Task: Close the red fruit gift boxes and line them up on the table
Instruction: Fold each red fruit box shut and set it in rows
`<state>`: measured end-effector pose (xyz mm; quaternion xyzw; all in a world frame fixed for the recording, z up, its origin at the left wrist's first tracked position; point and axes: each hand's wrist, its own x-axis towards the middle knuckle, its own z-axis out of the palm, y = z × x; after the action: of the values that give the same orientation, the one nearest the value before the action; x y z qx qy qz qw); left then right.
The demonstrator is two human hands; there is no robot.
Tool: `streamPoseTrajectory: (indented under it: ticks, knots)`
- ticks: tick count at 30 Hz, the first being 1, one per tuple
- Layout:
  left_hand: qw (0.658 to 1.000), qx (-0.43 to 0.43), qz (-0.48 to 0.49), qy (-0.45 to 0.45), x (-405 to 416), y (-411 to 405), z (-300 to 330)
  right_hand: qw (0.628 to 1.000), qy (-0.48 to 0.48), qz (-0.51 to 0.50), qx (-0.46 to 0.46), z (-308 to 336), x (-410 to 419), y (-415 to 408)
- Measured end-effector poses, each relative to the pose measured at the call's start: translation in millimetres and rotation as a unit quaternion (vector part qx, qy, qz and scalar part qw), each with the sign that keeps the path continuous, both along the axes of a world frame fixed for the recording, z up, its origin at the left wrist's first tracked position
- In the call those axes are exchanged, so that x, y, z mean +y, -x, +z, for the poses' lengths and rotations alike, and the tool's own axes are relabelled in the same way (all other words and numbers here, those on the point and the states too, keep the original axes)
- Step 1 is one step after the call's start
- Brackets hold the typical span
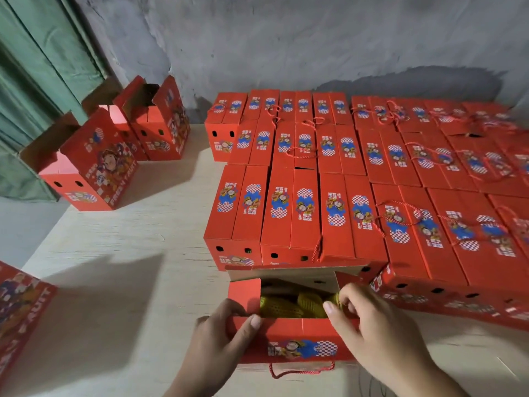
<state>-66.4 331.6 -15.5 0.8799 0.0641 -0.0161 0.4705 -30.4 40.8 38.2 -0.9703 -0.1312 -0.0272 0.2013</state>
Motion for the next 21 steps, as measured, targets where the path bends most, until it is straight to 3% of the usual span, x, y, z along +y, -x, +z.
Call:
streamPoseTrajectory:
  ticks: [3,6,10,13,16,18,20,21]
  knots:
    - [0.995,0.064,-0.066,0.048,7.6,-5.1,2.8,0.984,0.083,0.016,0.157,0.7,-18.8,-8.8]
    - [0.993,0.063,-0.061,0.085,7.2,-5.7,-3.3,0.969,0.044,0.048,0.240,-1.0,-26.3,-20.8]
    - [0.986,0.008,0.039,0.159,-13.7,3.0,-22.1,0.971,0.012,0.054,0.234,-11.5,-22.5,-25.2]
    - [0.980,-0.009,0.084,0.178,-25.8,4.3,-30.1,0.988,0.003,0.045,0.145,-27.1,-22.0,-20.8]
    - [0.990,-0.008,0.073,0.119,-25.2,-1.0,-30.0,0.997,-0.001,0.051,0.053,-43.3,-25.1,-23.3]
    - [0.998,-0.028,0.043,-0.036,-21.9,-4.8,-32.1,0.995,0.044,0.072,0.044,-48.5,-25.6,-28.2]
    - [0.978,-0.035,0.017,-0.204,-19.1,-7.1,-32.7,0.985,0.136,0.085,0.060,-49.9,-22.4,-30.6]
    - [0.970,-0.034,0.009,-0.239,-18.1,-8.3,-33.2,0.979,0.179,0.084,0.058,-49.2,-18.6,-31.1]
